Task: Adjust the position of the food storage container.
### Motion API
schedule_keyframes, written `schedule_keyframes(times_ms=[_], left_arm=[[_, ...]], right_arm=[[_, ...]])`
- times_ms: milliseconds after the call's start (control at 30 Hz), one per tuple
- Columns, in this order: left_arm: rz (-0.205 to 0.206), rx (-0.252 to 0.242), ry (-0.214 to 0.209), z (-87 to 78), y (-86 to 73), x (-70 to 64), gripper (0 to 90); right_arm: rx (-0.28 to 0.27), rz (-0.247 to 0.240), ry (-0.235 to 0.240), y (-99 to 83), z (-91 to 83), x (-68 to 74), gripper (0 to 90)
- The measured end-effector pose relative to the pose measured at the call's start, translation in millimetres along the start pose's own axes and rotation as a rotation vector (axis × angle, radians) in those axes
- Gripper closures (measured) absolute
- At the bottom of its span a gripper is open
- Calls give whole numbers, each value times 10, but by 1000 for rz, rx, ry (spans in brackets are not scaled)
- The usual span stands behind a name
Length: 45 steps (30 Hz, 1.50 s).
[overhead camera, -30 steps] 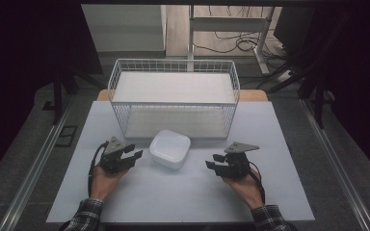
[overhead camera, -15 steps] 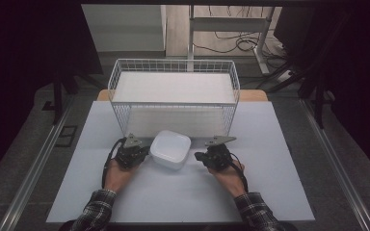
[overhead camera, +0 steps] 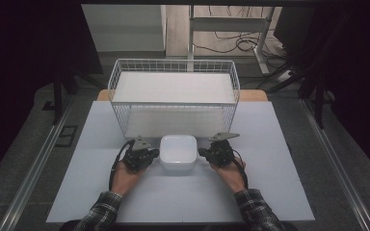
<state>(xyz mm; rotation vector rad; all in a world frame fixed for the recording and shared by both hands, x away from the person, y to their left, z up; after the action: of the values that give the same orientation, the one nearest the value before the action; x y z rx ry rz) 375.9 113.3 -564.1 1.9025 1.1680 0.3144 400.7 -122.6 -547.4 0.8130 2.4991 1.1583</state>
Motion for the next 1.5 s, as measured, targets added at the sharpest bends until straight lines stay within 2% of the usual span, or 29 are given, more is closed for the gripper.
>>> schedule_keyframes(times_ms=[167, 267, 367, 400, 467, 600, 667, 733, 800, 967, 1167, 1267, 1367, 1433, 1500], left_arm=[[-35, -24, -4, 118, 125, 138, 878], [-59, -35, -26, 197, 199, 207, 888], [-35, -8, -60, 260, 207, 195, 893], [-26, 2, -46, 273, 197, 184, 896], [-22, 6, -44, 279, 186, 171, 896], [-12, 19, -37, 240, 161, 117, 896], [-19, 21, -43, 183, 135, 63, 897], [-8, 28, -40, 143, 104, 25, 897], [-19, 32, -45, 114, 71, -13, 896], [-2, 47, -51, 63, 26, -73, 896], [16, 60, -52, 31, -12, -165, 896], [20, 61, -54, 28, -19, -179, 895], [9, 52, -40, -17, -26, -120, 871], [-6, 37, -30, -126, -45, -52, 851], [-16, 16, -55, -218, -77, -62, 805]], right_arm=[[-9, -2, -23, 91, 131, -119, 889], [-4, -16, -43, 129, 222, -161, 890], [-7, -15, -44, 139, 276, -195, 890], [-6, -17, -44, 141, 286, -200, 890], [-7, -25, -47, 145, 293, -210, 890], [-5, -26, -29, 142, 275, -191, 890], [3, -44, -18, 131, 247, -142, 890], [9, -56, -18, 123, 228, -109, 890], [16, -70, -15, 109, 199, -70, 889], [31, -75, -3, 65, 120, 21, 889], [44, -73, -14, 2, 24, 99, 888], [52, -73, -15, -17, -4, 112, 886], [66, -121, -49, -25, -39, 111, 864], [65, -136, -61, -35, -97, 108, 849], [47, -136, -58, -47, -183, 111, 827]])
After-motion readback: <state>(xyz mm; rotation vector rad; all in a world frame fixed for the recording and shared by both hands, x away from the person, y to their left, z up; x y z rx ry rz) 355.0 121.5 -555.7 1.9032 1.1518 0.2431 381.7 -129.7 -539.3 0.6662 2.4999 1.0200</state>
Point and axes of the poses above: each handheld gripper's, and its own axes: z roughly forward along the jaws, y roughly out of its top, x roughly to its left, the point moved 6 cm from there along z, roughly forward along the jaws, and after that the axes turned 10 degrees about -z, right-handed, at the moved point
